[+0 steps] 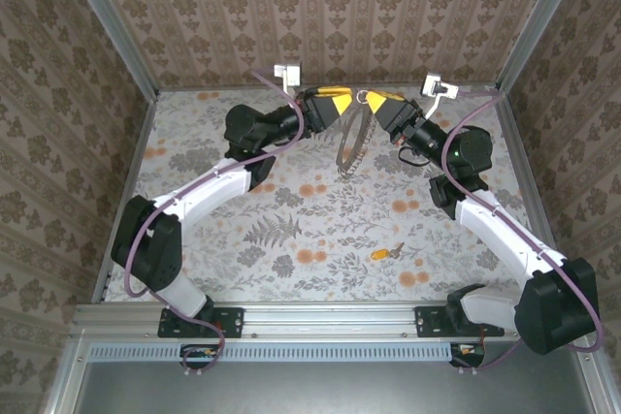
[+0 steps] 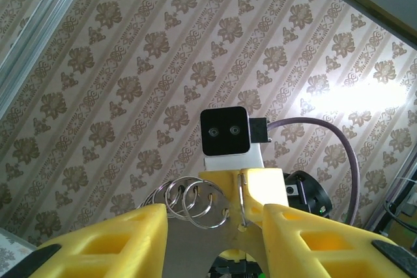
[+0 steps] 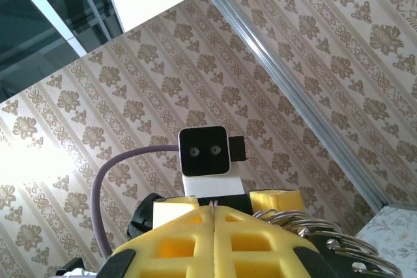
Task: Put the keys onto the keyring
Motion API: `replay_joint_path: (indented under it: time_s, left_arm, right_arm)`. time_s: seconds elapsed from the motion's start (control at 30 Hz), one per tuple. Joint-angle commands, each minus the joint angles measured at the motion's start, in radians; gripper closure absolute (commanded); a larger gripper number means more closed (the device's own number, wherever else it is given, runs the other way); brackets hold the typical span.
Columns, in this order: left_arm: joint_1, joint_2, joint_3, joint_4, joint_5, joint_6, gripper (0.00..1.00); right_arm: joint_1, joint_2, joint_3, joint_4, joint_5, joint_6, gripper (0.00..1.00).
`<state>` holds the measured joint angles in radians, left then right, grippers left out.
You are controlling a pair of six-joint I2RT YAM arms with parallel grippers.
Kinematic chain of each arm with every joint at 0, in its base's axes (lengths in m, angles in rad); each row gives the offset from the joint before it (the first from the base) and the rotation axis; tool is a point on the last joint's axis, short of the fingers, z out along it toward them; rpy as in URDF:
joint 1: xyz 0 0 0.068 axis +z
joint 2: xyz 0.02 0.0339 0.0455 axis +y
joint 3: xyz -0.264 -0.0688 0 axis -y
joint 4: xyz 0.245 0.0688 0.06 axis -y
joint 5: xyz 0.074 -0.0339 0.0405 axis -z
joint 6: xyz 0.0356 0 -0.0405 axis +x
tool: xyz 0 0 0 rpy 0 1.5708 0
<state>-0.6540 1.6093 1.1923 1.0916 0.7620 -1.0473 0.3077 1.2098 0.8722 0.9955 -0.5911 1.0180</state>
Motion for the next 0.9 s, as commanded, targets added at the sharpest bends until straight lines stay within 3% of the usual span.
replay_joint_path:
  time_s: [0.0, 0.27, 0.5, 0.87]
  left_arm:
    - [-0.012, 0.025, 0.057, 0.032, 0.011, -0.002, 0.58]
    - [-0.029, 0.051, 0.088, 0.05, 0.02, -0.011, 0.58]
    - [-0.036, 0.057, 0.089, 0.053, 0.022, -0.013, 0.67]
    - [-0.048, 0.057, 0.062, 0.076, 0.014, -0.019, 0.68]
  right_arm:
    - [-0.003, -0.02, 0.019, 0.057, -0.019, 0.002, 1.0]
    - [-0.002, -0.02, 0.011, 0.058, -0.02, 0.001, 1.0]
    - [-0.004, -0.022, 0.01, 0.055, -0.016, -0.003, 1.0]
    - [-0.006, -0.023, 0.003, 0.046, 0.006, -0.007, 1.0]
